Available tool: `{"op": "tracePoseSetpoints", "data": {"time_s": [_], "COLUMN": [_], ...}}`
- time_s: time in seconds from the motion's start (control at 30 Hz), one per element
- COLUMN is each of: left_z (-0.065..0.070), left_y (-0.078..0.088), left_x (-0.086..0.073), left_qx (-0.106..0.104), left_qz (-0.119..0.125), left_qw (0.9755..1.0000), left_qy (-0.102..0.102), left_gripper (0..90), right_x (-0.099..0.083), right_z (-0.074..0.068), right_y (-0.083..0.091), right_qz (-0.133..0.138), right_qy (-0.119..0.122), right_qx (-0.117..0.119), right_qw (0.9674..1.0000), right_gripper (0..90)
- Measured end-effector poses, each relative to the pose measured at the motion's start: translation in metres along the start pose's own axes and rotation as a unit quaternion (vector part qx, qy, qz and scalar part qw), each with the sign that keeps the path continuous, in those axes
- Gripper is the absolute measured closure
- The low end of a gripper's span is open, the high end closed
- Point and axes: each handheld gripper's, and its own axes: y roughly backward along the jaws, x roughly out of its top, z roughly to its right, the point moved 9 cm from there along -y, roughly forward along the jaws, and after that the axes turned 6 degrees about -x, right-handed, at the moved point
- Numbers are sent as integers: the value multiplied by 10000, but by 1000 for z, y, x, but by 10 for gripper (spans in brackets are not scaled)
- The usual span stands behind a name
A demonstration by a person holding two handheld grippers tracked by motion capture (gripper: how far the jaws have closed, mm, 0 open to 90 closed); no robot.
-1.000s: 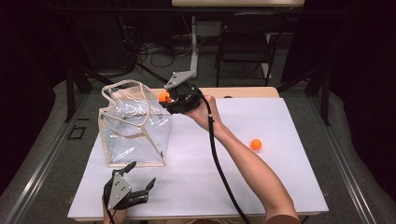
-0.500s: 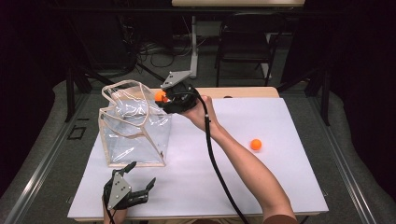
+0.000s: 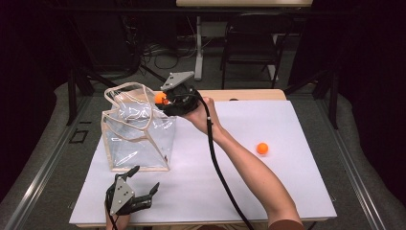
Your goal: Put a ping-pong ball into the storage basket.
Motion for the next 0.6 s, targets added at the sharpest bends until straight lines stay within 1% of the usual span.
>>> {"op": "tracePoseSetpoints", "data": {"time_s": [0.37,0.6], "left_z": [0,-1], "left_y": [0,0], "left_x": [0,0], "left_qx": [-6,-1], "left_qz": [3,17], "left_qw": [10000,10000], "left_qy": [2,46], "left_gripper": [156,156], "right_x": [7,14], "right_z": [-5,-9], "right_y": [-3,-5], "right_qz": [48,64], "right_qy": [40,73], "right_qx": [43,82], "right_qw": [10000,9999], "right_gripper": [503,503]}}
